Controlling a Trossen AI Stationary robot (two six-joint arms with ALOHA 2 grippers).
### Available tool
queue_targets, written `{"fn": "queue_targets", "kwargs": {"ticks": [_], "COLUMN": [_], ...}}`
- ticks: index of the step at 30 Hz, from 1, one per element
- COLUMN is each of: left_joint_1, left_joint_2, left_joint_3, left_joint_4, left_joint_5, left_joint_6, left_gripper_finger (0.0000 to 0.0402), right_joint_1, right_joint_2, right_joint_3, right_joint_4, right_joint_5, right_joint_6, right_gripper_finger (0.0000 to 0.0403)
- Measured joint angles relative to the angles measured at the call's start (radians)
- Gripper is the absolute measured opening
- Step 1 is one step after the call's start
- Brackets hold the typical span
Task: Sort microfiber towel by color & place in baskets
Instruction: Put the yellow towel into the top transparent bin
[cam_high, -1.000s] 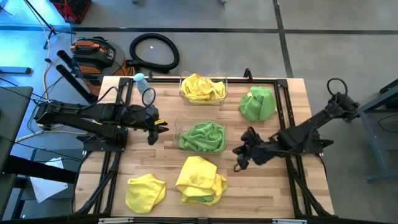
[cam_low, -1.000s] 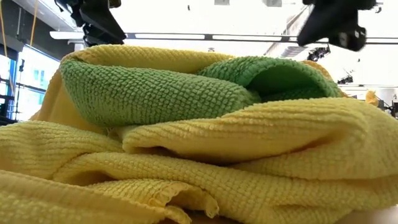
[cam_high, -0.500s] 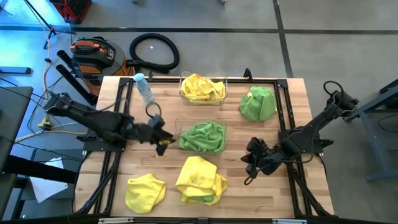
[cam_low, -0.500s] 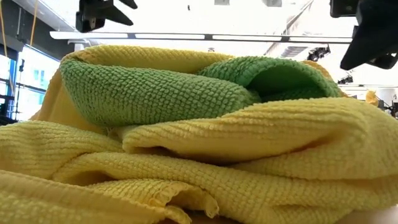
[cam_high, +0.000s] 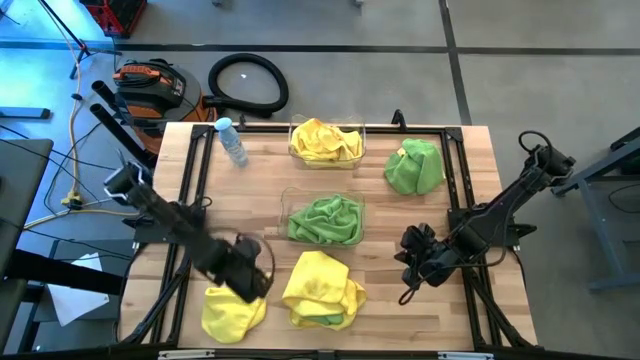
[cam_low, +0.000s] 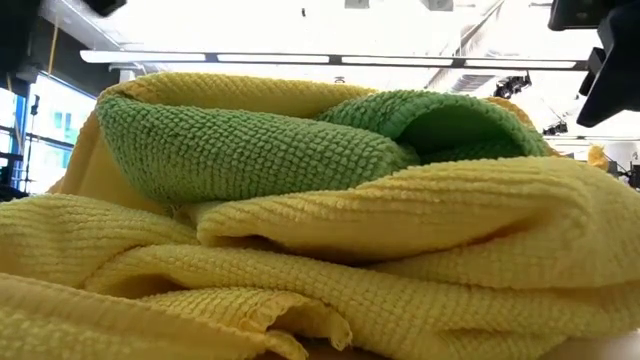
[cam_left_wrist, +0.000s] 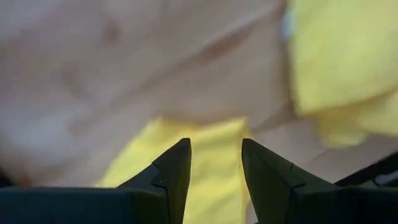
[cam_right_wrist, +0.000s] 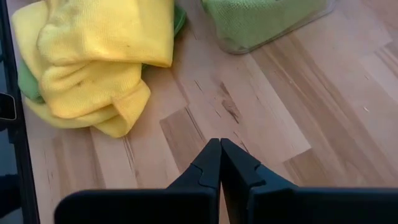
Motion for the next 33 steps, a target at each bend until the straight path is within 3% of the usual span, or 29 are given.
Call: {"fn": "queue_targets", "kwargs": {"ticks": [5, 11, 23, 33], "left_joint_1": [-0.108, -0.197, -0.227, -0.207], "left_joint_2": [0.09, 0.176, 0.341, 0.372], "left_joint_3": [0.0, -0.001, 0.0, 0.002], "left_joint_4": [0.0, 0.015, 0.153, 0.161], "left_joint_5": [0.094, 0.138, 0.141, 0.145], "left_joint_6": [-0.269, -0.442, -0.464, -0.429], "left_gripper_finger": [0.0131, 0.0131, 0.0131, 0.0124], "right_joint_1": [0.0, 0.0, 0.0, 0.0], "right_joint_2": [0.0, 0.0, 0.0, 0.0], "right_joint_3": [0.0, 0.0, 0.0, 0.001], "right_joint_4": [0.0, -0.001, -0.002, -0.008], "right_joint_5": [0.0, 0.0, 0.001, 0.001], "right_joint_6": [-0.007, -0.025, -0.034, -0.034], "right_gripper_finger": [0.0, 0.0, 0.0, 0.0]}}
